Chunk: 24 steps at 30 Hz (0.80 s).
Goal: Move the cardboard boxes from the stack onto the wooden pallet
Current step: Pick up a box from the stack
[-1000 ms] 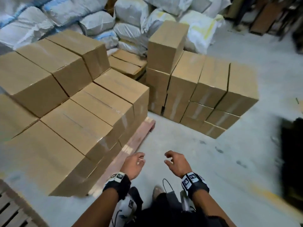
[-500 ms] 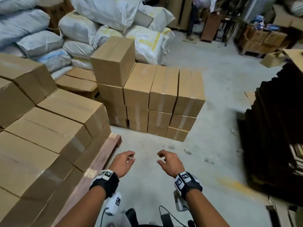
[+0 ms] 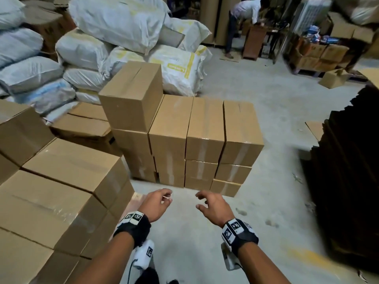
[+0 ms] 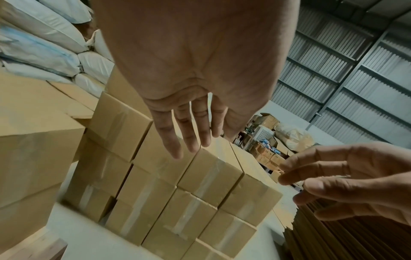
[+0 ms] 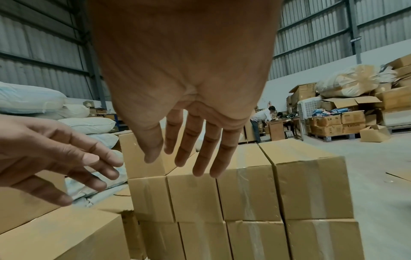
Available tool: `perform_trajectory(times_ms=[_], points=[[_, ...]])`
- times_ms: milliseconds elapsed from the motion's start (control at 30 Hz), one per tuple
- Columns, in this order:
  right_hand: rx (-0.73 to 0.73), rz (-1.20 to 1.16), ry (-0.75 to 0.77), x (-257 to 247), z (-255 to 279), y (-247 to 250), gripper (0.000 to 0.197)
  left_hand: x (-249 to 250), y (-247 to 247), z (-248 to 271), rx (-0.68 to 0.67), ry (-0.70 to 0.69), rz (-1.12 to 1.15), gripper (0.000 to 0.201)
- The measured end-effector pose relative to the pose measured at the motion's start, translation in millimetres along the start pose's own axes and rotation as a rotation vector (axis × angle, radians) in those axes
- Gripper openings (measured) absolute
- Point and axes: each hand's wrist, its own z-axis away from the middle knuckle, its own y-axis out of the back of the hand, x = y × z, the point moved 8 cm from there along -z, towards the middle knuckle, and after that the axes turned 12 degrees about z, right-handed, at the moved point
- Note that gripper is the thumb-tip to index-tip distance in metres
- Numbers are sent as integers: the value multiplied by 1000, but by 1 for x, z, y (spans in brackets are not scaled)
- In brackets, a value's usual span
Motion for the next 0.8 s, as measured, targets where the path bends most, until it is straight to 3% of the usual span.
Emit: perform_trajectory(times_ms=[467,667,800], points=[[67,-6,82,-168,-281,83,39,-6,258,-227,64,-53,34,33],[123,28,114,-206,-386,126,37,-10,325,-296,93,-35,69,34],[164,43,129,-219,-467,141,36,-11,365,-349,168,-101,63,32]])
